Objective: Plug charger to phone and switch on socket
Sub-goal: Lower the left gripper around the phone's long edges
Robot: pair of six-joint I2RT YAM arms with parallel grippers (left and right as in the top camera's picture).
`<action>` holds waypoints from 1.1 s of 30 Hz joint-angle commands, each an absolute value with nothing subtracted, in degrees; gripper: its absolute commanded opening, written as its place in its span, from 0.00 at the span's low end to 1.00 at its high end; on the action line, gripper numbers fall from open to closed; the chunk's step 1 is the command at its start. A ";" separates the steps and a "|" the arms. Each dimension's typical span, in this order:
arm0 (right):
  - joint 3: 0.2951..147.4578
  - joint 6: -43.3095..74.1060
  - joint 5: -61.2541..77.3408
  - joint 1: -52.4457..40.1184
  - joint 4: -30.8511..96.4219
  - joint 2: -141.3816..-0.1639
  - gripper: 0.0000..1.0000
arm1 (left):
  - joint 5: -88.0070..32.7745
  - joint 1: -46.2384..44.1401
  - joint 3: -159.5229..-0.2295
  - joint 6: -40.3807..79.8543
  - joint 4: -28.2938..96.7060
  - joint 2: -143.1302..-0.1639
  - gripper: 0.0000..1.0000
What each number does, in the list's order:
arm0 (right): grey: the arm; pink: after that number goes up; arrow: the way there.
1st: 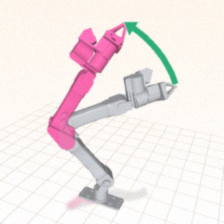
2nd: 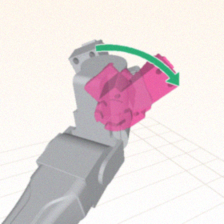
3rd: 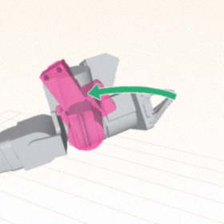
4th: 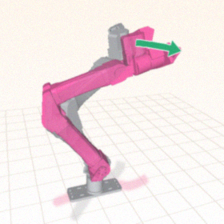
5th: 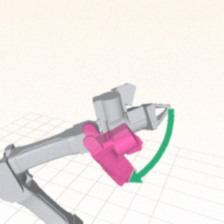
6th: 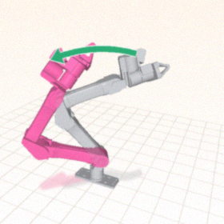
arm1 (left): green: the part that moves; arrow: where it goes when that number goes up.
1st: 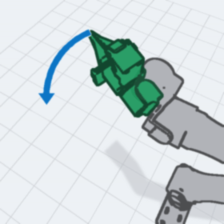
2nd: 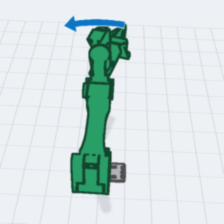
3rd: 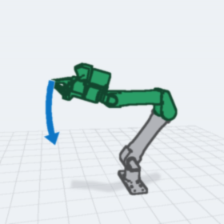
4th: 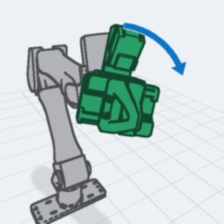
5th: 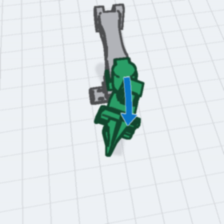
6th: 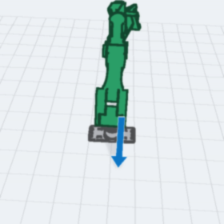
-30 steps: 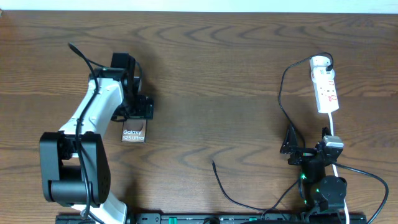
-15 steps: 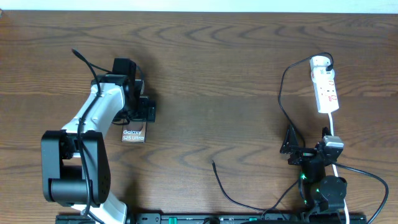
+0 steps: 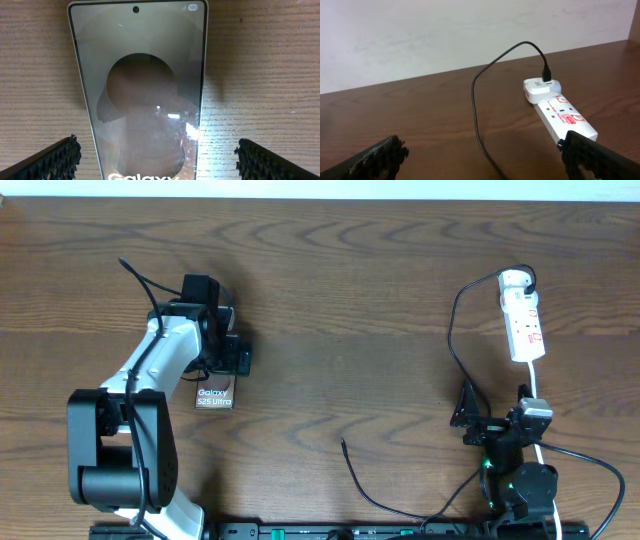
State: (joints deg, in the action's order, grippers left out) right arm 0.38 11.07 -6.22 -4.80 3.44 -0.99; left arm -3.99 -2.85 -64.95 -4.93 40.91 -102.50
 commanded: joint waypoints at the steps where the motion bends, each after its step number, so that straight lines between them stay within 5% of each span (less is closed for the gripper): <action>1: 0.32 10.44 -6.28 -5.30 3.68 -0.78 0.99 | -4.08 -2.81 -64.05 -6.70 40.73 -102.98 0.99; 33: 0.32 10.44 -6.28 -5.30 3.66 -0.78 0.99 | -7.05 1.65 -60.97 -8.01 36.36 -102.98 0.99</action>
State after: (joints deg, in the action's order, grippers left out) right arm 0.38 11.07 -6.22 -4.80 3.44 -0.99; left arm -4.45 0.75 -61.21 -6.61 36.53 -102.50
